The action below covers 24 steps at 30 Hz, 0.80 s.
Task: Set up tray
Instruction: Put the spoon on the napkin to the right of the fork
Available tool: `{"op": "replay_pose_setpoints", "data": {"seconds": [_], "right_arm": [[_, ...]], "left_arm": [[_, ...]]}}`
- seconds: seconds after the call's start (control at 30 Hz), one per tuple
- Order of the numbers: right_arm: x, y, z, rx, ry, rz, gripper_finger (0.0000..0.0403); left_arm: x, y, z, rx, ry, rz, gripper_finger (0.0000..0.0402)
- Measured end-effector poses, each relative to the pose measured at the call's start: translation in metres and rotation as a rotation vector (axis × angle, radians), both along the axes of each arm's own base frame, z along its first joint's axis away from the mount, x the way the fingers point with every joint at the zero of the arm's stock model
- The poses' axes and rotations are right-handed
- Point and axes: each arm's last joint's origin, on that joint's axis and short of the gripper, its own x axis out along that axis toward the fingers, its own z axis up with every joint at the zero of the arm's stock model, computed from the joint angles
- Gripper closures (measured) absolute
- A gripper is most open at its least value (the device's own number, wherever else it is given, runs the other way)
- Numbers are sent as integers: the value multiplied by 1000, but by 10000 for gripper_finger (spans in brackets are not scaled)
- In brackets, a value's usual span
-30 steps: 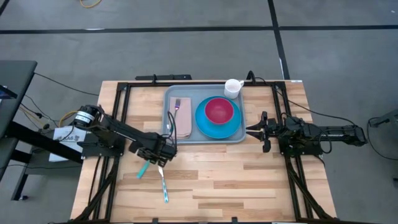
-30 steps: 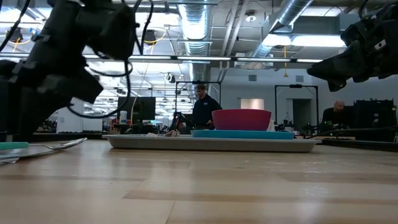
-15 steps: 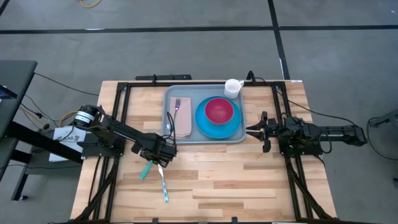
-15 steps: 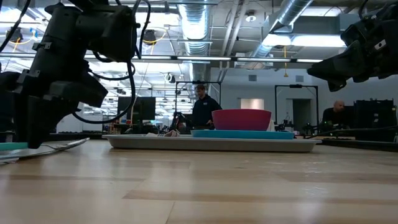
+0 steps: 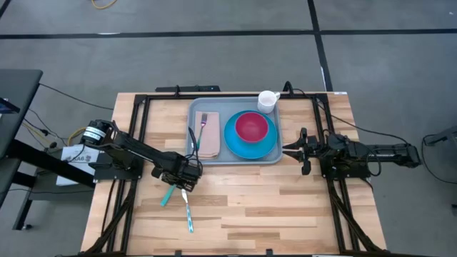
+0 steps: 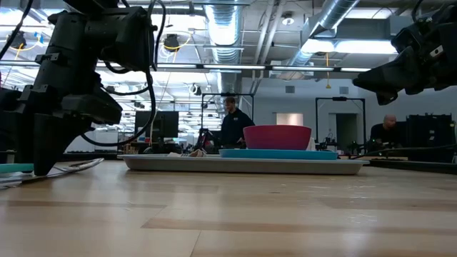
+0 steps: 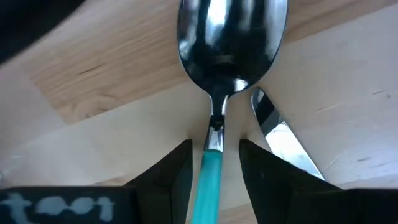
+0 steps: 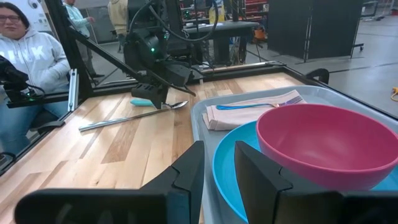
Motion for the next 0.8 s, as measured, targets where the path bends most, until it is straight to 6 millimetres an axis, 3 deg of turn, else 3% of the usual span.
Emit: {"op": "replay_pose_setpoints", "data": {"seconds": [0.17,0.4,0.6,0.8], "right_arm": [[0,0,0,0,0,0,321],[0,0,0,0,0,0,321],[0,0,0,0,0,0,321],[0,0,0,0,0,0,321]], "left_arm": [[1,0,1,1,-5,-13,293],[2,1,1,17,-14,-21,384],[3,1,4,48,-2,-20,380],[10,8,31,215,-58,-5,384]]}}
